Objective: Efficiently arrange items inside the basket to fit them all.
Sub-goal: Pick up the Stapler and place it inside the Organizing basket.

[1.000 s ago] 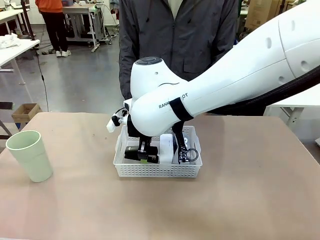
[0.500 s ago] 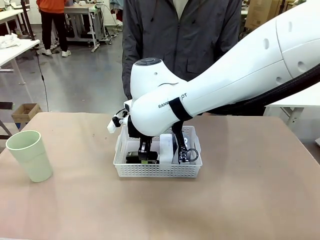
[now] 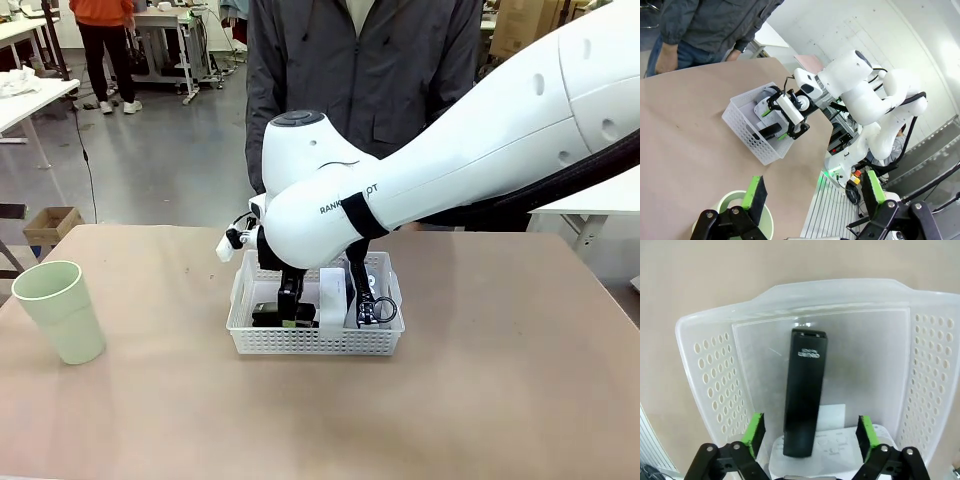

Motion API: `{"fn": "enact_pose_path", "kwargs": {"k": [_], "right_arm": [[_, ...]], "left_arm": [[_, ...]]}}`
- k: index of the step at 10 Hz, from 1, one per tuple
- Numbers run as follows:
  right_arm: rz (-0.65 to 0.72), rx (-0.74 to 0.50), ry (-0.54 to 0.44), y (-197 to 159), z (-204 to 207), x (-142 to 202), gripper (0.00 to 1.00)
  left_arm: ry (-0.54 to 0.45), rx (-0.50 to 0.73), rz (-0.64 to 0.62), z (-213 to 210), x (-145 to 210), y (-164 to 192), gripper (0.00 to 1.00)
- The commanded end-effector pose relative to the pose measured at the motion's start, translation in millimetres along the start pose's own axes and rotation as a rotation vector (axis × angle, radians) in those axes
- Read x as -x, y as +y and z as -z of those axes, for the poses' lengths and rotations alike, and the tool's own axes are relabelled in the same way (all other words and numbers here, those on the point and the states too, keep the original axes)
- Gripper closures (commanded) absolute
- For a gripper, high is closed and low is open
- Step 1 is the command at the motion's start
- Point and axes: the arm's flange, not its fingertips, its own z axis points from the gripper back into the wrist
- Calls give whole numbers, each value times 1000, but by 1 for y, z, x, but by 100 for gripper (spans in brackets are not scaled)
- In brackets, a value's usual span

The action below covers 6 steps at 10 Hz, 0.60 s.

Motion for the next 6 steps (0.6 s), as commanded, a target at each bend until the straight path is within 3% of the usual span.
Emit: {"fn": "enact_pose_path", "kwargs": {"k": [1,3,4,6], "right_arm": [[19,0,-38,-7,-36,29,0],[68,-102,-126,-17,-86,77,0],[182,-140,-181,-25,-115,123,0],[624,-223,-304,-42,-154,226,0]], "left_arm": [[0,9,13,-2,1,-3,0],[0,9,13,-2,1,-3,0],[0,9,13,-2,1,-3,0],[0,9,13,-2,1,-3,0]]}}
